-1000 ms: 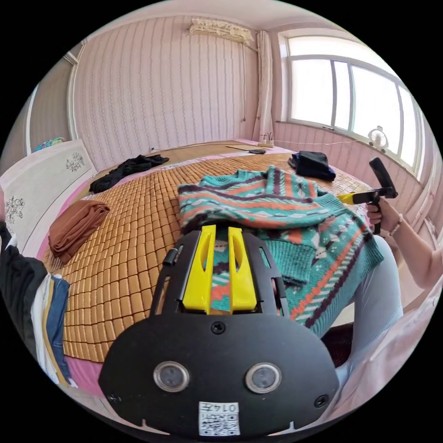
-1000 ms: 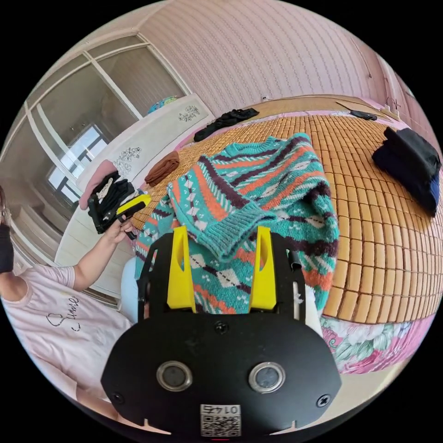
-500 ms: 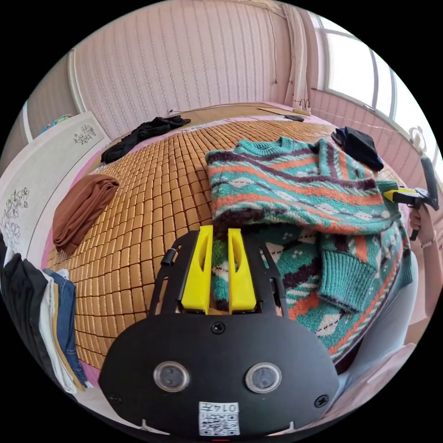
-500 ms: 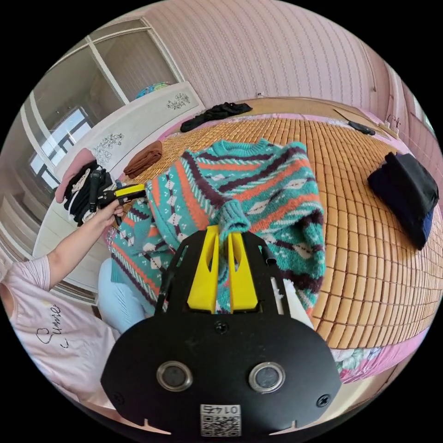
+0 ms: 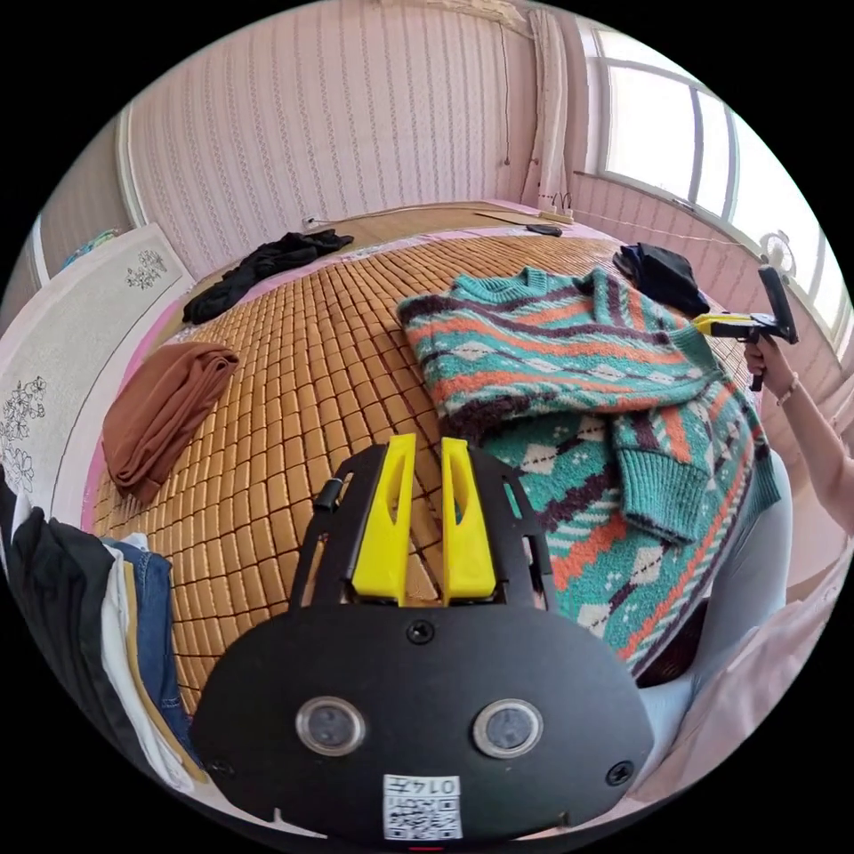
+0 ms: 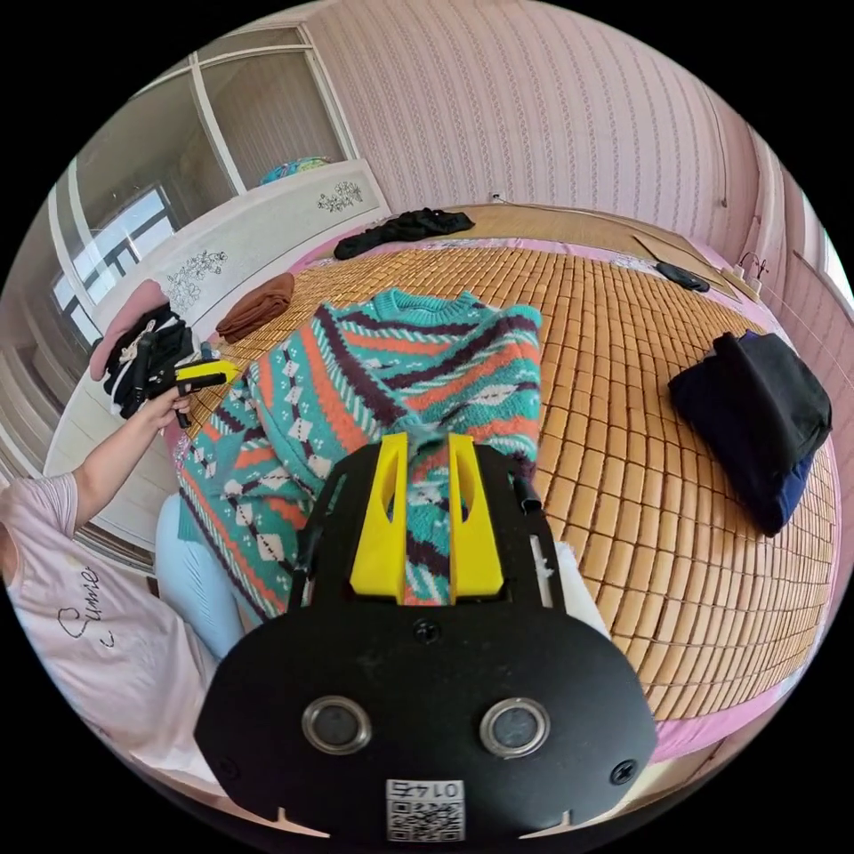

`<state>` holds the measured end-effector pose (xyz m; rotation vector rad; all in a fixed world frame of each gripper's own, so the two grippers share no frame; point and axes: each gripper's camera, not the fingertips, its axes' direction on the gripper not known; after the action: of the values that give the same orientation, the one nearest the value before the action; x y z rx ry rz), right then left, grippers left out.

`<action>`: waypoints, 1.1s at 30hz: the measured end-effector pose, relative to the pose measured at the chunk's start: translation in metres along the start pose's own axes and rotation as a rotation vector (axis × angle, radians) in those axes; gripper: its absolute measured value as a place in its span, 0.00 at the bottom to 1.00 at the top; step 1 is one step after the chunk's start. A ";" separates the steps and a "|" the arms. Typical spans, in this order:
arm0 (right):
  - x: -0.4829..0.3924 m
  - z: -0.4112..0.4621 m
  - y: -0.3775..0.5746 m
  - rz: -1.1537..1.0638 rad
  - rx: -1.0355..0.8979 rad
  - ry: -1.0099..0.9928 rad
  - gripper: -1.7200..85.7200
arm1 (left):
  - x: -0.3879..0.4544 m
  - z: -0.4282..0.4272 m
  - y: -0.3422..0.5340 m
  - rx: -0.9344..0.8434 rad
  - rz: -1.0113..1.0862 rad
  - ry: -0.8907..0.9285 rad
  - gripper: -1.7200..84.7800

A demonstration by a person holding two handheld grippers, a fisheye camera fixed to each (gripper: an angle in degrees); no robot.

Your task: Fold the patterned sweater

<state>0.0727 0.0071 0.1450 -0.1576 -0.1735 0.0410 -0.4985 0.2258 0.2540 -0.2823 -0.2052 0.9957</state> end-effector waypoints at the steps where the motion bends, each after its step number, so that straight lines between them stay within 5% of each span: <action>1: 0.009 -0.002 -0.008 0.005 0.004 0.020 0.13 | -0.003 -0.002 -0.002 0.012 0.003 -0.019 0.08; 10: 0.070 0.048 -0.102 0.122 -0.080 0.099 0.23 | -0.051 0.060 -0.082 0.051 -0.196 0.153 0.14; 14: 0.086 0.088 -0.114 0.096 -0.260 0.138 0.11 | -0.071 0.131 -0.105 -0.236 -0.300 0.216 0.17; 17: 0.092 0.075 -0.113 0.092 -0.239 0.056 0.09 | -0.083 0.134 -0.110 -0.268 -0.257 0.247 0.11; 22: 0.105 0.011 -0.125 0.111 -0.141 -0.084 0.07 | -0.102 0.085 -0.128 -0.165 -0.231 0.329 0.07; 28: 0.065 -0.083 -0.139 -0.017 0.021 0.019 0.08 | -0.109 -0.025 -0.127 0.164 -0.223 0.355 0.07; 33: 0.036 -0.130 -0.034 -0.196 0.107 -0.022 0.08 | -0.100 -0.084 -0.001 0.193 -0.097 0.393 0.08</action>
<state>0.1317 -0.0442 0.0300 -0.0326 -0.2071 -0.1426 -0.5259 0.1291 0.1710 -0.2826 0.2316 0.8390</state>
